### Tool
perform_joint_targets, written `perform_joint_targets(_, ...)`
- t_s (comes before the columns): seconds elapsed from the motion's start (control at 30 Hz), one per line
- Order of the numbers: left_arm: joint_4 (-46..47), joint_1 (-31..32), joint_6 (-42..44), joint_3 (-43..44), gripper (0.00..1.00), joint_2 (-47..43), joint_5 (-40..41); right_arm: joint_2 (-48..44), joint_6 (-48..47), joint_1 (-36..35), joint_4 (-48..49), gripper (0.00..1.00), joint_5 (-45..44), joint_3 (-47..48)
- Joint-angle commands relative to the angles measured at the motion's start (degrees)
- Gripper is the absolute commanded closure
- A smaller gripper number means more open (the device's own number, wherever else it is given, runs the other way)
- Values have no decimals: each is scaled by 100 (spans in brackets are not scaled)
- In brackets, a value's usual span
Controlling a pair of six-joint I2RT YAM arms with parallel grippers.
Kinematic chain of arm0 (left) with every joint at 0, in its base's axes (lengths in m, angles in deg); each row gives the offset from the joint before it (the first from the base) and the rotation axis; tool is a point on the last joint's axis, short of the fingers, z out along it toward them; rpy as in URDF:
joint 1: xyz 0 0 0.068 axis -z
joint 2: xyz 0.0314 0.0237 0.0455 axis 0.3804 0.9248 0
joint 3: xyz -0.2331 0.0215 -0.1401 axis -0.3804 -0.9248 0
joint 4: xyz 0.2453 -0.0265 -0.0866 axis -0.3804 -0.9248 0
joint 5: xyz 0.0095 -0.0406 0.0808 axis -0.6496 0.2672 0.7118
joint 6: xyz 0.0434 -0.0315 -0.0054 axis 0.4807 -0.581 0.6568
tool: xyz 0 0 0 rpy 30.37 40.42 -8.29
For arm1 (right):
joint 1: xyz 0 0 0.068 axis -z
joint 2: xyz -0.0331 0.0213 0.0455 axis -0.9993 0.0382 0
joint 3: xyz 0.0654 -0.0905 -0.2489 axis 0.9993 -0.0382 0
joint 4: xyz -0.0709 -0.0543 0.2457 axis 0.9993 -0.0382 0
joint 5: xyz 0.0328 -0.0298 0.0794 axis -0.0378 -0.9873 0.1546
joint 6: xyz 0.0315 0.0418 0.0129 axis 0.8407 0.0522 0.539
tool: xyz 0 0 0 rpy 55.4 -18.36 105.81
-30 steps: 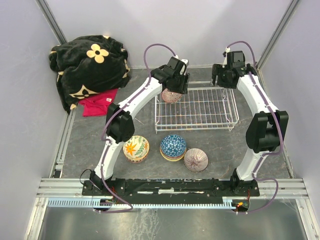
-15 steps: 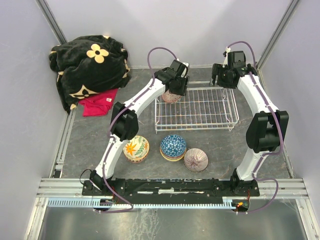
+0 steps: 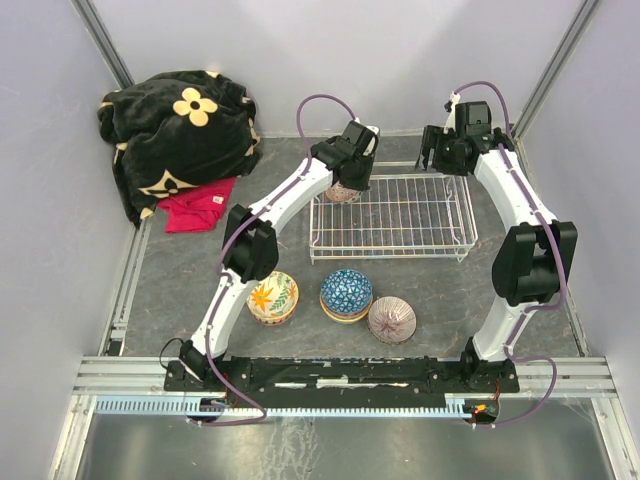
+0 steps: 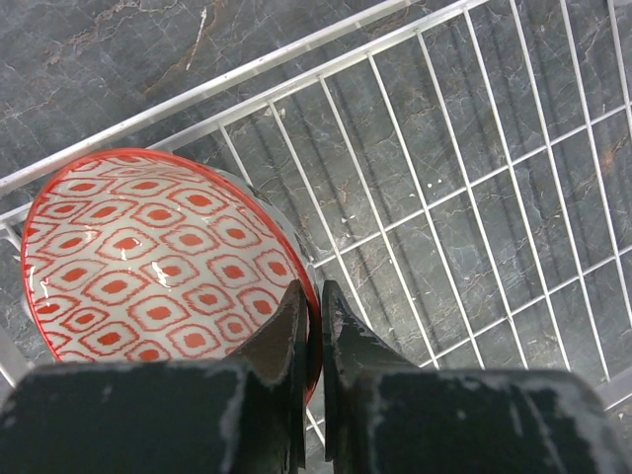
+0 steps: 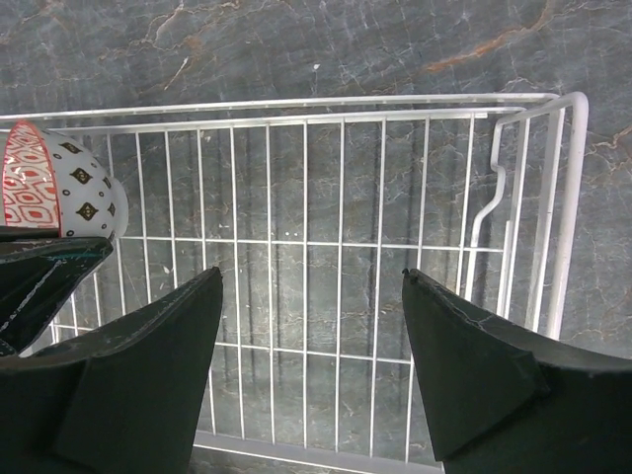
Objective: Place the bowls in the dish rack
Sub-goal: Pick up the bowl from the dish rack.
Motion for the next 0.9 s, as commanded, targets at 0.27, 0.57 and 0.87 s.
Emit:
perform_joint_targets(0.27,1218,-66,-128,-1222,97,-1304,1,-128,65,-16,256,19,394,47)
perform_joint_targets(0.57,2559,-122,-451,-2467,97,-2130,-497,-140,-59,-244,164,19,281,161)
perform_joint_targets(0.87,4036,-280,-819,-3768,97,-2701,-983,-64,-178,-591,7,19,-111,390)
